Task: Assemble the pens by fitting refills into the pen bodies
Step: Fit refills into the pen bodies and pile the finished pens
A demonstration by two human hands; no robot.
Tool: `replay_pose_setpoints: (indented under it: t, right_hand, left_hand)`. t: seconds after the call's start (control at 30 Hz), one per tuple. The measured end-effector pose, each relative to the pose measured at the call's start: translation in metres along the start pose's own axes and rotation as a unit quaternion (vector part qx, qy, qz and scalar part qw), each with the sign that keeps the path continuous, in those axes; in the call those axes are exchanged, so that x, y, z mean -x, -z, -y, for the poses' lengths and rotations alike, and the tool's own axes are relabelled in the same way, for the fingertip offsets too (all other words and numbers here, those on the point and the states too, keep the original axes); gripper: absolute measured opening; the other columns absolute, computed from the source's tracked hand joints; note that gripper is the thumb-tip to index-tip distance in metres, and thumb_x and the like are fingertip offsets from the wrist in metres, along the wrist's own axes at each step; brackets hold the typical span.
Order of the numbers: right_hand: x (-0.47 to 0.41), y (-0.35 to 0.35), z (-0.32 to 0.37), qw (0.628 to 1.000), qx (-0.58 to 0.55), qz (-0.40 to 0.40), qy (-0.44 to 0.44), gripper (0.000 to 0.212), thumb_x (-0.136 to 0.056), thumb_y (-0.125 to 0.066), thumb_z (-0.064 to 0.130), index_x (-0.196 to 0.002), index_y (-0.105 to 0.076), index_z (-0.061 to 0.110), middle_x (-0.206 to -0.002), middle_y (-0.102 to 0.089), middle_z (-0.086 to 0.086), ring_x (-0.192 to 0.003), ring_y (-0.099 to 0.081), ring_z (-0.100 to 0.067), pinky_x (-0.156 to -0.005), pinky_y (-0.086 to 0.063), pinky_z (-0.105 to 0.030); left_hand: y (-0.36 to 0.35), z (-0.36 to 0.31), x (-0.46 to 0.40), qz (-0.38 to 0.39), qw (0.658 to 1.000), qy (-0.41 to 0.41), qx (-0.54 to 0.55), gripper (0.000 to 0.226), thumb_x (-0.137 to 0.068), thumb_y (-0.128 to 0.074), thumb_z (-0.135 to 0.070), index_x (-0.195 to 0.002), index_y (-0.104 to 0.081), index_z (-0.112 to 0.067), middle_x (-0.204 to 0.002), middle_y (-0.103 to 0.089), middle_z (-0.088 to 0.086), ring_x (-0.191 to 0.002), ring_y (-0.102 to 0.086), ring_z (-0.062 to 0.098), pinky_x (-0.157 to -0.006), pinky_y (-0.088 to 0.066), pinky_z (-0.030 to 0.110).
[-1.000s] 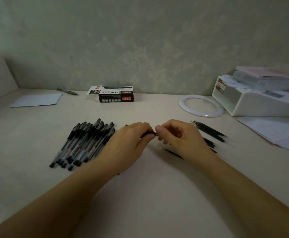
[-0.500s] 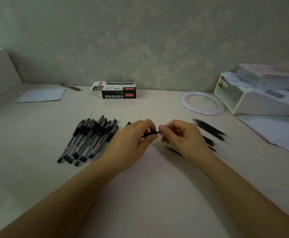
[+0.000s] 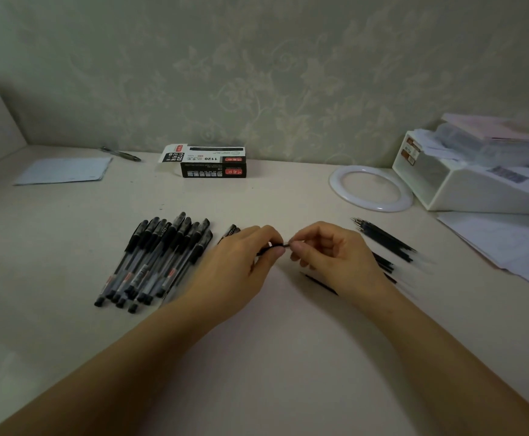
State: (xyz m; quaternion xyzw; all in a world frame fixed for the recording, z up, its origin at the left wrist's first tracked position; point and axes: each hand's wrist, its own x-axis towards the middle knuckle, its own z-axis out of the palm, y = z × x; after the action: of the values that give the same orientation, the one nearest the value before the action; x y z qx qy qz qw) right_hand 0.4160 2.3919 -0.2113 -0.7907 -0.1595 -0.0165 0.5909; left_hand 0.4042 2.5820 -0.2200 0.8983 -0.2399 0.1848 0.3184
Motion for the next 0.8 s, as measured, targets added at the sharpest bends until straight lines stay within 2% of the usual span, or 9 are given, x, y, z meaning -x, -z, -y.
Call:
replay_pose_setpoints:
  t: [0.1,0.2,0.23,0.3,0.37,0.47,0.57,0.67,0.8]
  right_hand:
    - [-0.003,0.003,-0.001,0.999,-0.025,-0.032,0.009,0.010,-0.087,-0.070,0.006,-0.093,-0.073,0.013,-0.074,-0.073,0.001,-0.066,-0.065,-0.007,-0.064,-0.051,-0.014]
    - [-0.005,0.008,-0.003,0.994,-0.047,-0.095,-0.002,0.013,-0.088,-0.068,0.003,-0.092,-0.074,0.014,-0.075,-0.074,0.000,-0.067,-0.065,-0.008,-0.067,-0.051,-0.016]
    - [-0.005,0.010,-0.003,0.995,-0.022,-0.100,0.002,0.014,-0.088,-0.068,0.003,-0.091,-0.074,0.015,-0.075,-0.073,0.000,-0.067,-0.065,-0.008,-0.068,-0.052,-0.017]
    - [-0.001,0.011,-0.002,0.992,0.104,-0.065,0.037,0.014,-0.088,-0.067,0.007,-0.091,-0.075,0.018,-0.078,-0.072,0.005,-0.069,-0.064,-0.004,-0.071,-0.050,-0.015]
    - [0.003,0.006,-0.002,0.963,0.250,-0.012,0.095,0.012,-0.087,-0.069,0.012,-0.090,-0.076,0.020,-0.082,-0.070,0.008,-0.070,-0.060,-0.002,-0.070,-0.043,-0.009]
    - [0.003,-0.003,-0.004,0.927,0.351,0.034,0.126,0.009,-0.086,-0.071,0.017,-0.093,-0.077,0.019,-0.084,-0.066,0.002,-0.074,-0.055,-0.009,-0.071,-0.040,-0.020]
    - [0.001,-0.006,-0.007,0.926,0.357,0.017,0.123,0.012,-0.088,-0.070,0.027,-0.093,-0.077,0.019,-0.084,-0.063,0.000,-0.075,-0.052,-0.017,-0.071,-0.040,-0.029]
    - [0.001,-0.008,-0.010,0.924,0.361,0.008,0.125,0.015,-0.090,-0.068,0.027,-0.099,-0.076,0.019,-0.086,-0.060,0.000,-0.079,-0.050,-0.017,-0.071,-0.039,-0.028]
    - [0.002,-0.007,-0.008,0.933,0.337,-0.037,0.117,0.018,-0.088,-0.070,0.029,-0.103,-0.076,0.021,-0.087,-0.063,0.004,-0.076,-0.050,-0.009,-0.072,-0.039,-0.021]
  left_hand:
    - [-0.001,0.001,-0.001,-0.006,1.000,0.004,-0.011,0.015,-0.100,-0.044,-0.033,-0.108,-0.055,-0.029,-0.076,-0.052,-0.016,-0.067,-0.052,0.008,-0.059,-0.048,0.040]
    - [-0.001,0.001,-0.003,-0.005,1.000,0.007,-0.018,0.019,-0.101,-0.041,-0.033,-0.115,-0.054,-0.034,-0.084,-0.055,-0.015,-0.073,-0.053,0.008,-0.063,-0.049,0.040]
    - [-0.002,0.002,-0.003,-0.004,1.000,0.010,-0.020,0.021,-0.101,-0.040,-0.033,-0.117,-0.053,-0.035,-0.090,-0.058,-0.013,-0.076,-0.055,0.009,-0.064,-0.050,0.040]
    - [-0.002,0.003,-0.005,0.000,1.000,0.019,-0.020,0.022,-0.101,-0.040,-0.033,-0.118,-0.054,-0.036,-0.097,-0.061,-0.012,-0.079,-0.056,0.011,-0.066,-0.050,0.040]
    - [-0.003,0.003,-0.005,-0.001,0.999,0.025,-0.021,0.023,-0.101,-0.041,-0.033,-0.119,-0.055,-0.036,-0.098,-0.060,-0.012,-0.080,-0.056,0.011,-0.066,-0.051,0.040]
    - [-0.004,0.002,-0.006,-0.009,0.999,0.026,-0.039,0.022,-0.100,-0.043,-0.031,-0.117,-0.057,-0.036,-0.092,-0.056,-0.013,-0.078,-0.055,0.012,-0.063,-0.050,0.039]
    - [-0.004,0.001,-0.007,-0.009,0.998,0.019,-0.065,0.023,-0.100,-0.044,-0.030,-0.117,-0.058,-0.035,-0.087,-0.048,-0.016,-0.071,-0.049,0.008,-0.057,-0.045,0.029]
    - [-0.004,0.001,-0.007,-0.004,0.998,0.022,-0.066,0.023,-0.099,-0.046,-0.028,-0.118,-0.058,-0.035,-0.088,-0.046,-0.017,-0.069,-0.046,0.006,-0.055,-0.039,0.022]
    - [-0.003,-0.001,-0.007,-0.004,0.999,0.020,-0.046,0.025,-0.099,-0.048,-0.027,-0.120,-0.058,-0.033,-0.093,-0.051,-0.015,-0.072,-0.050,0.006,-0.059,-0.047,0.029]
